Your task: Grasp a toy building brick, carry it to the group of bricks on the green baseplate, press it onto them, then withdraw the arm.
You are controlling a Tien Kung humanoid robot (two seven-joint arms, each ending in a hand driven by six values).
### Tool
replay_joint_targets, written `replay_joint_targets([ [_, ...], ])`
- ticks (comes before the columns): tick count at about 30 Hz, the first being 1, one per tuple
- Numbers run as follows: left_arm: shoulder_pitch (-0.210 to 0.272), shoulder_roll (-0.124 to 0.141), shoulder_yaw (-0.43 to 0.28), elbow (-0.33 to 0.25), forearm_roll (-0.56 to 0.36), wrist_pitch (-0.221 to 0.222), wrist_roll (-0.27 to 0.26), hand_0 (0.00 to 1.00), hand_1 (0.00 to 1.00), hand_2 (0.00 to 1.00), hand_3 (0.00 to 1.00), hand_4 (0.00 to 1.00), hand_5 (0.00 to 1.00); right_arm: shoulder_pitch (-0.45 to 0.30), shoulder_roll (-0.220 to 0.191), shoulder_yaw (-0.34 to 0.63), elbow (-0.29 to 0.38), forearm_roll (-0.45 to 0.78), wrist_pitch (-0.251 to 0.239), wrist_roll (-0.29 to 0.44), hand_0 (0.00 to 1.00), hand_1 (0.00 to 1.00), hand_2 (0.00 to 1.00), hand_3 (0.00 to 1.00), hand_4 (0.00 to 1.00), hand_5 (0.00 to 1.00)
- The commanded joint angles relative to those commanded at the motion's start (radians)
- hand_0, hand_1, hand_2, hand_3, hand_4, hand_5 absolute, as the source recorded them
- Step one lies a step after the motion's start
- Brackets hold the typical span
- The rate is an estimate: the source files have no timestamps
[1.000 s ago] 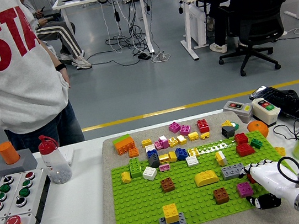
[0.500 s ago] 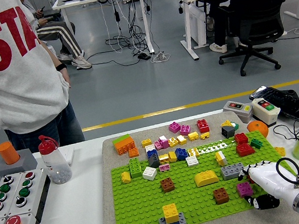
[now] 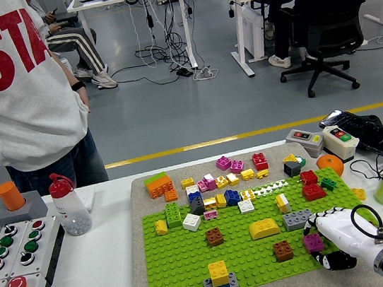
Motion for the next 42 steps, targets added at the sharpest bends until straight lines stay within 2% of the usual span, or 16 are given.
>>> replay_joint_targets([
  [9,0.004,-0.001,0.000,0.000,0.002,0.000,0.001,0.657,0.688,0.677,0.581,0.291,0.998,0.001,-0.001,-0.011,-0.008,-0.006,0.001,-0.004,0.830,0.795,0.824,0.660,0.633,0.228],
  [10,0.005,-0.001,0.000,0.000,0.002,0.000,0.001,0.657,0.688,0.677,0.581,0.292,0.998,0.001,-0.001,-0.012,-0.009,-0.006,-0.001,-0.004,0.801,0.787,0.819,0.649,0.610,0.208],
  [15,0.006,-0.001,0.001,0.000,0.000,0.000,0.000,0.657,0.688,0.677,0.581,0.292,0.998,0.002,-0.001,-0.018,-0.011,-0.009,-0.016,0.001,0.801,0.787,0.819,0.649,0.610,0.208],
  [16,0.006,-0.001,0.002,0.000,-0.001,0.000,0.000,0.657,0.688,0.677,0.581,0.291,0.998,0.002,-0.001,-0.019,-0.012,-0.010,-0.019,0.003,0.739,0.771,0.796,0.591,0.569,0.178],
  [27,0.002,0.000,0.005,0.000,-0.006,0.000,-0.001,0.657,0.688,0.676,0.581,0.291,0.998,0.003,-0.003,-0.016,-0.005,-0.013,-0.050,0.020,0.727,0.762,0.785,0.578,0.556,0.186],
  [28,0.001,0.000,0.006,0.000,-0.006,0.000,-0.001,0.657,0.688,0.677,0.581,0.291,0.998,0.002,-0.003,-0.012,-0.001,-0.013,-0.053,0.021,0.717,0.755,0.774,0.570,0.528,0.162],
  [32,0.000,0.000,0.008,0.000,-0.008,-0.001,-0.002,0.657,0.688,0.677,0.581,0.291,0.998,-0.002,-0.006,0.001,0.015,-0.008,-0.059,0.025,0.717,0.755,0.774,0.570,0.528,0.162],
  [38,-0.003,0.001,0.009,0.000,-0.010,0.000,-0.002,0.657,0.687,0.676,0.581,0.291,0.998,-0.011,-0.018,0.041,0.085,0.024,-0.072,0.026,0.702,0.748,0.771,0.567,0.509,0.161],
  [42,-0.004,0.002,0.009,0.000,-0.011,0.000,-0.002,0.657,0.687,0.676,0.581,0.291,0.998,-0.006,-0.022,0.055,0.159,0.081,-0.071,0.006,0.687,0.742,0.769,0.568,0.516,0.162],
])
